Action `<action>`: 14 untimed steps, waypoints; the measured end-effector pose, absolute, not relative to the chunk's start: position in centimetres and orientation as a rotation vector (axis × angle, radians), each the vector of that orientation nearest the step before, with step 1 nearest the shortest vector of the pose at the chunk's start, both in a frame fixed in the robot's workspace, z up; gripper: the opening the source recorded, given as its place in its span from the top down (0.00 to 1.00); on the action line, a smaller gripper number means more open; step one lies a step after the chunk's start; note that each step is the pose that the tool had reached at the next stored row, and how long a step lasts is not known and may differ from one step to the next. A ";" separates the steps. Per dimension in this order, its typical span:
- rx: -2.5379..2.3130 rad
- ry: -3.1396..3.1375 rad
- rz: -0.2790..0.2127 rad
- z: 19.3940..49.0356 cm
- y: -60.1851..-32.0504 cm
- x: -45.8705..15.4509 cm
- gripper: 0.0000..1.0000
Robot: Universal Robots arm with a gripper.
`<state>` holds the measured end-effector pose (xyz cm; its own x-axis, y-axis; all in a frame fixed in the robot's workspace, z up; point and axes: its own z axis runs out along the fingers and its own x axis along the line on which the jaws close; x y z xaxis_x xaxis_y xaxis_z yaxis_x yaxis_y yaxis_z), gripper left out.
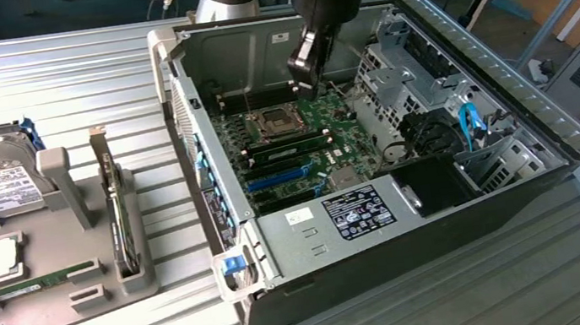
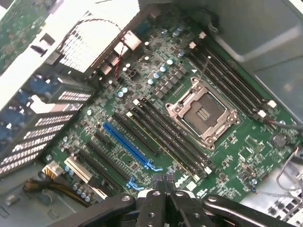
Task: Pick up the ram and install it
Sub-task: 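Press down the ram until it locks into place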
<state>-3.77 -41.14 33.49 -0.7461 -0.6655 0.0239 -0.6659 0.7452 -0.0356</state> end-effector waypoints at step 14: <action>0.769 -3.032 0.055 33.5 -41.1 -3.8 0.89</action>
<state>-3.77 -41.14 33.49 -0.8792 -0.4760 0.0211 -0.4764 0.8787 -0.0312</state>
